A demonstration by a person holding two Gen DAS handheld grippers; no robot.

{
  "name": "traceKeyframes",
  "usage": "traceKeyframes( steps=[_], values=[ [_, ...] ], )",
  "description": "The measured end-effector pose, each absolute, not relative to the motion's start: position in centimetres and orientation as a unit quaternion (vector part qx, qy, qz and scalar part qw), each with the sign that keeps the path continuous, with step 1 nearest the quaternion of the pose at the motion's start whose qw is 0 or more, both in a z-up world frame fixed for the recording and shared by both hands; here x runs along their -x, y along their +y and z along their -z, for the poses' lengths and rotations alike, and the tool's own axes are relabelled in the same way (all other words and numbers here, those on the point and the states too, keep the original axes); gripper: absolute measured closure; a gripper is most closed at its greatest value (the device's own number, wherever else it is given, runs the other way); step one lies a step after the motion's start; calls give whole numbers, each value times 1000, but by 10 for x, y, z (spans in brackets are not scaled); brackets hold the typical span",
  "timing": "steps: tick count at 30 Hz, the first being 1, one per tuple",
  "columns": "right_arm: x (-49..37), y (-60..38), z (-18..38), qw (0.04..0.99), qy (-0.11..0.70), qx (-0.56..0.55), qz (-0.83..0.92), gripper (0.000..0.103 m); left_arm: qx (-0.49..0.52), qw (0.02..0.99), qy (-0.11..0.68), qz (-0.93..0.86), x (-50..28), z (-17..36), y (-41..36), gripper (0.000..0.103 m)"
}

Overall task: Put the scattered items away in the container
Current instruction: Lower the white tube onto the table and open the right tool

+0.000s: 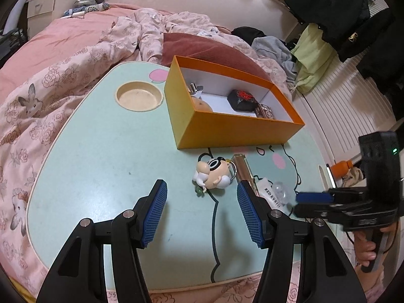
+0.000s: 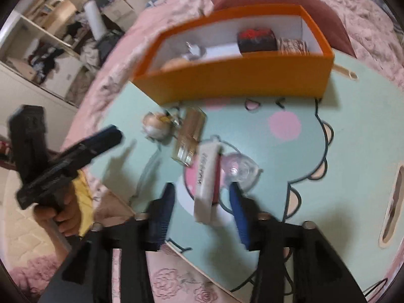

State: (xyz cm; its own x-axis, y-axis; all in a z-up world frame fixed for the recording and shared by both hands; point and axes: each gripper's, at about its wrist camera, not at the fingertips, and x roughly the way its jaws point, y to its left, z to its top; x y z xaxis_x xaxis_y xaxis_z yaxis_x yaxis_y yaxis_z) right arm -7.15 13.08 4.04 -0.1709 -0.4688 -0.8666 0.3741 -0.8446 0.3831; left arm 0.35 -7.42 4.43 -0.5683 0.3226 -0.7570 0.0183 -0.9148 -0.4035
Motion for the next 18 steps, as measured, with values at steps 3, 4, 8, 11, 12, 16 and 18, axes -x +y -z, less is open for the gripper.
traceKeyframes(
  steps=[3, 4, 8, 11, 12, 16, 18],
  values=[
    [89, 163, -70, 212, -44, -516, 829, 58, 456, 88, -193, -865, 4, -47, -78, 44],
    [96, 178, -77, 186, -62, -500, 843, 56, 452, 88, -200, -865, 8, -49, -80, 44],
    [147, 232, -79, 120, -172, -467, 859, 48, 441, 88, -244, -859, 39, -54, -95, 44],
    [176, 239, -57, 134, -204, -490, 837, 48, 453, 82, -274, -845, 68, -45, -104, 44],
    [183, 240, -47, 137, -217, -498, 828, 48, 457, 79, -273, -843, 76, -43, -104, 44],
    [180, 239, -22, 179, -278, -512, 793, 45, 463, 79, -267, -841, 102, -31, -101, 44],
    [165, 234, -25, 188, -272, -507, 796, 45, 469, 77, -267, -839, 109, -27, -99, 41]
  ],
)
